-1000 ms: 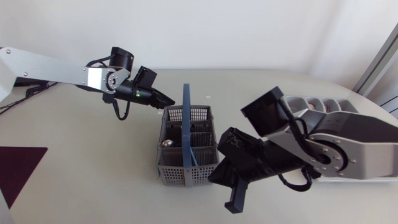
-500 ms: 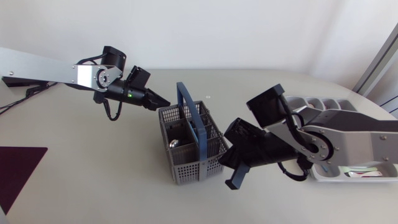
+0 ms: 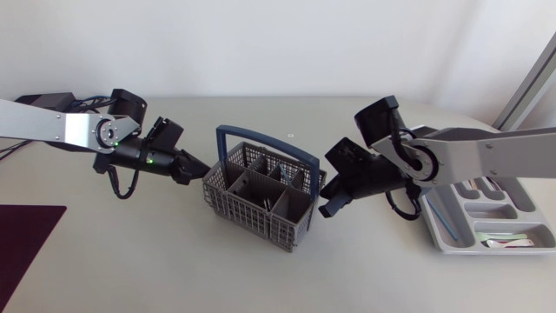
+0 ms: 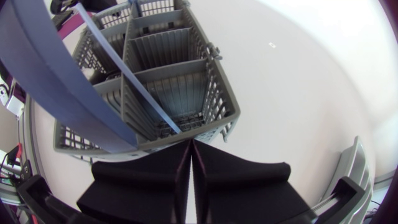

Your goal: Sort the cutlery from the basket into the organizer compartments.

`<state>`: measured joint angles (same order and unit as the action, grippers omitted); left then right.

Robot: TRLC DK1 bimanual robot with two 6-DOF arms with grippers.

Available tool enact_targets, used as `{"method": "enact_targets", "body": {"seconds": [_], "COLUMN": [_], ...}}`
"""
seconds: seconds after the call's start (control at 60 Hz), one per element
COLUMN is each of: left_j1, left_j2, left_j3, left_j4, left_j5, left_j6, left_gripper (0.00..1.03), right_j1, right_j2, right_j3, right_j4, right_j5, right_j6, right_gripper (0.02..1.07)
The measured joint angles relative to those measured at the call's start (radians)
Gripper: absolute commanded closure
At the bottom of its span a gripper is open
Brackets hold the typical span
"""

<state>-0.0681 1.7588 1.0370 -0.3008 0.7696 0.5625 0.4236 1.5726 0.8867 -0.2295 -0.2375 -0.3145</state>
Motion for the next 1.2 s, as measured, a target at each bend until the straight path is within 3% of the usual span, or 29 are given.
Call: {"method": "enact_targets", "body": {"seconds": [0.567,0.9,1.2], "left_j1": [0.050,0.040,0.089], "left_j2": [-0.083,-0.069,-0.084], "left_j3": [-0.083,-0.067,-0.067], "left_j4": [-0.016,-0.016,0.022], "left_j5": [-0.004,-0.003,0.009], "left_j6": [0.015,0.014,0.014], "left_gripper": [1.00,1.00,1.00], "right_j1": [-0.021,-0.034,-0.055], "right_j2": [0.226,0.249,0.177], "right_j3": [0.293,0.314,0.206], "right_j4": [0.024,0.032,0.055], "right_j5": [0.008,0.008,0.122], "right_j6": [0.039,0.046,0.045], "right_gripper": [1.01,1.01,0.98]}}
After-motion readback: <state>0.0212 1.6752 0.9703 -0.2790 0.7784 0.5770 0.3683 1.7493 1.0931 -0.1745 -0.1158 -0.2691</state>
